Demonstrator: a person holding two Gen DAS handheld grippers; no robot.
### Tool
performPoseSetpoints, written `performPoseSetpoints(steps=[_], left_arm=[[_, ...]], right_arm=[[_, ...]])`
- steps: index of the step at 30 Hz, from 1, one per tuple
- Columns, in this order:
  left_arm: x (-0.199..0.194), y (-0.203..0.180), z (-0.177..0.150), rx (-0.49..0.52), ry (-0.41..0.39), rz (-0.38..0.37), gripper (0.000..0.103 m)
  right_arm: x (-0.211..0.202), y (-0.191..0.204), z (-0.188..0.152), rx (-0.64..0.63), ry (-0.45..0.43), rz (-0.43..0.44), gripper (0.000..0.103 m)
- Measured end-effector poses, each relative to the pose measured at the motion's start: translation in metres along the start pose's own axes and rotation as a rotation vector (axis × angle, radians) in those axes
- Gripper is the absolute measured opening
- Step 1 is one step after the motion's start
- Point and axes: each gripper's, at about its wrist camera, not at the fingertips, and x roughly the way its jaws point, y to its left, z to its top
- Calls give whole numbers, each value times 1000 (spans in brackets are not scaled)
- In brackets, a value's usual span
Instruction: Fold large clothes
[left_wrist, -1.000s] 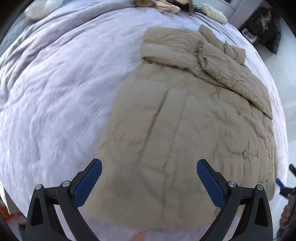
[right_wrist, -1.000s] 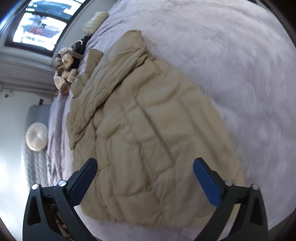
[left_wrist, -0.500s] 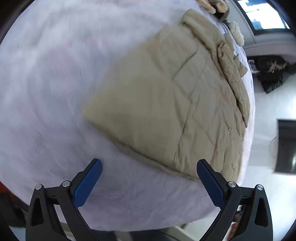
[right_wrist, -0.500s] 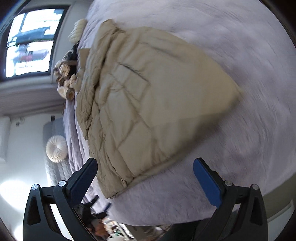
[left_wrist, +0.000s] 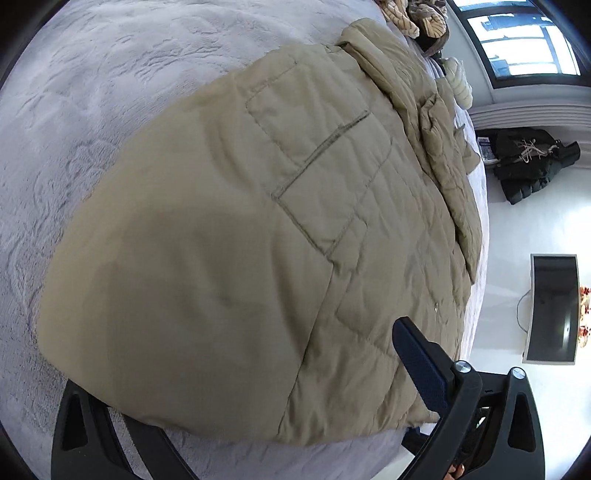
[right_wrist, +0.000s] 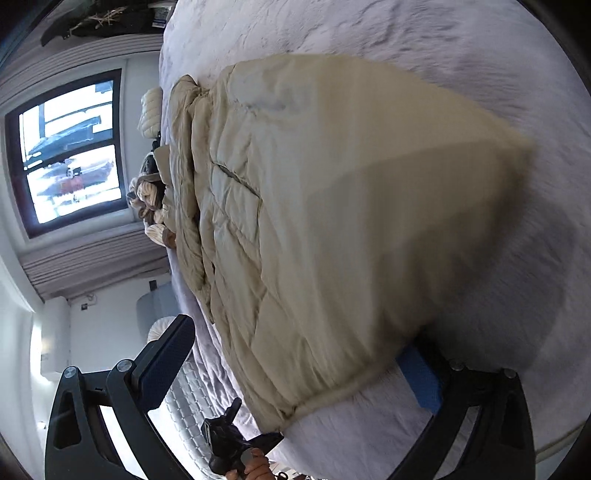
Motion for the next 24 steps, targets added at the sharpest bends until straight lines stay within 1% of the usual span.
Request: performPoseSetpoints(steps=[1, 2, 3, 4, 5, 6, 7, 8, 9, 10, 14, 17, 18, 20, 23, 24], left_arm=[[-1, 0, 1, 2, -4, 7, 76], [-2, 2, 3, 7, -4, 4, 57], [-4, 4, 5, 13, -4, -15, 36], [-5, 5, 6, 18, 0, -29, 28], [-8, 6, 8, 26, 3, -42, 23], [-11, 5, 9, 38, 1, -47, 19], [-16, 2, 11, 56, 0, -55, 18], [-19, -1, 11, 69, -3, -57, 17], [-24, -7, 13, 85, -7, -69, 16], [-29, -11, 13, 94, -11, -80, 16], [-56, -39, 24, 142, -40, -144, 16], [-74, -66, 40, 170, -78, -179, 16], [-81, -77, 47, 179, -96, -187, 16], [-94, -94, 61, 189, -130, -204, 16], [-105, -126, 90, 201, -183, -226, 16], [-108, -136, 100, 205, -199, -230, 16]], right_arm=[[-1, 1, 0, 2, -7, 4, 103], [-3, 2, -1, 6, -16, 17, 103], [-5, 1, -2, 8, -23, 25, 102], [-7, 1, -3, 15, -34, 25, 95], [-9, -1, -3, 25, -41, 11, 87], [-11, -4, -3, 33, -42, -5, 58], [-10, -7, -1, 51, -38, -23, 29], [-10, -10, 0, 66, -34, -18, 21], [-9, -11, 2, 75, -26, 0, 17], [-8, -8, 4, 63, -16, 11, 13], [-8, 20, 12, -5, 19, 59, 11], [-13, 61, 25, -80, 41, 122, 10], [-13, 71, 28, -99, 46, 131, 10], [-12, 105, 41, -154, 58, 159, 10], [-3, 152, 60, -223, 71, 198, 10], [0, 163, 64, -238, 74, 208, 10]])
